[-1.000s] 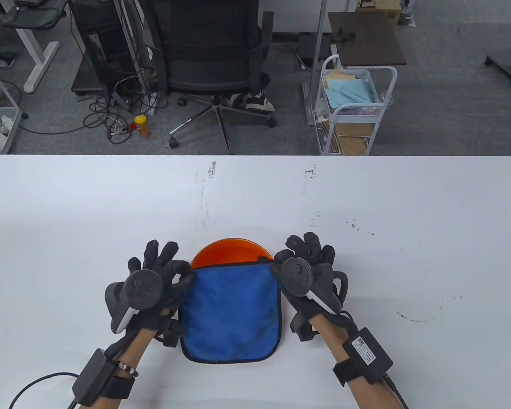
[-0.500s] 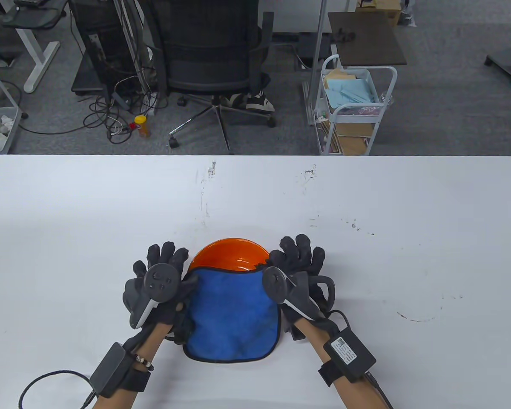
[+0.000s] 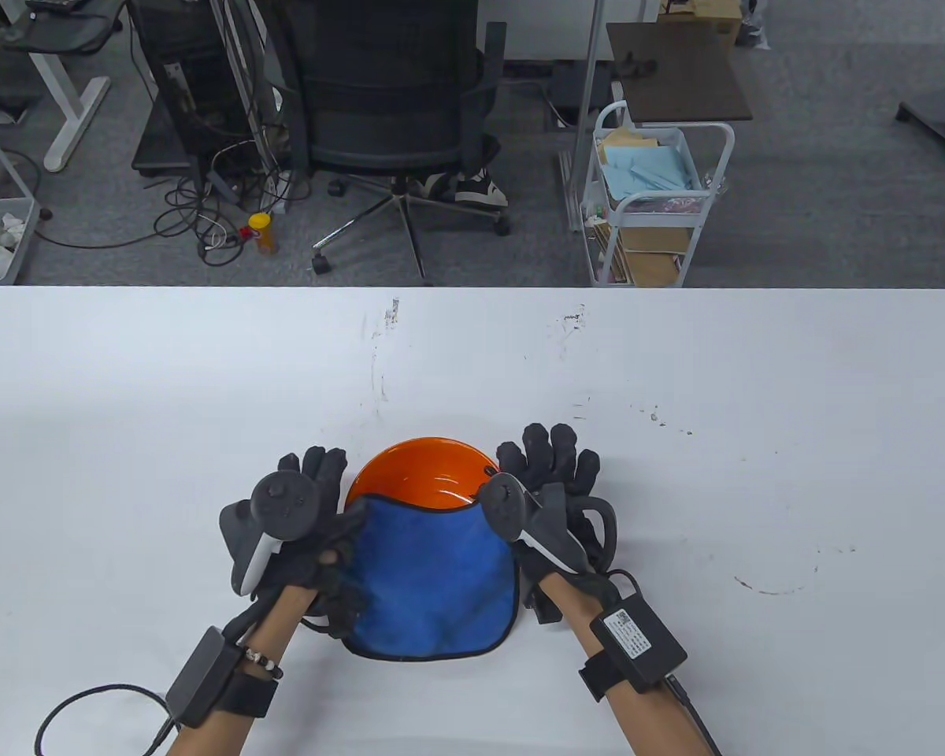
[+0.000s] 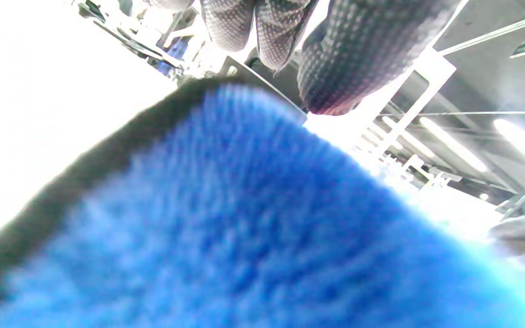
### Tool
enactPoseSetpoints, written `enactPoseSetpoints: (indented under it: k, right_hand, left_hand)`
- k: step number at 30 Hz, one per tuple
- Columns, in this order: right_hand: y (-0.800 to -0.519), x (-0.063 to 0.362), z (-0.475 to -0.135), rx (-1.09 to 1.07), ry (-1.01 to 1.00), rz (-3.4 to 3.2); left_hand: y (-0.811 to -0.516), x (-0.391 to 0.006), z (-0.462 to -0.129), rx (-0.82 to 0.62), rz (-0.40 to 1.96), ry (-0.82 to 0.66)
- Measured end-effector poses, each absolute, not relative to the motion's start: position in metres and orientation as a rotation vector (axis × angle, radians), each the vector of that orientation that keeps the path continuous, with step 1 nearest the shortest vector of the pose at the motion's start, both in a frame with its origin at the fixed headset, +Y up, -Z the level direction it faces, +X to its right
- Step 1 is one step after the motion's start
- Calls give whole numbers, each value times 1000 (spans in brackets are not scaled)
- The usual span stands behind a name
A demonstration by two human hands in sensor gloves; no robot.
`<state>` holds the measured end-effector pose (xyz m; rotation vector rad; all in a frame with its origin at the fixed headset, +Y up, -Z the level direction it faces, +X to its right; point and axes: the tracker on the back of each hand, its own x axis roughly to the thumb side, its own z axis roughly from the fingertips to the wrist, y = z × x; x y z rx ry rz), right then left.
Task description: Drape hand towel over bowl rim
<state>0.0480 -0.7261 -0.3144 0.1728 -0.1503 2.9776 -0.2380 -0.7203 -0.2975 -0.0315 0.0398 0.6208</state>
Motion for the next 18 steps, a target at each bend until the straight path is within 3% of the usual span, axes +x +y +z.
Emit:
enactPoseSetpoints:
  k: [8,18]
  right_hand:
    - [-700,92,-271,246,-328,2928]
    - [-687,149,-211,192,-424,2862]
  left_hand:
    - [-695,-268,-258,-6,482,-39]
    - [-707,-303,-217,34,368,-50]
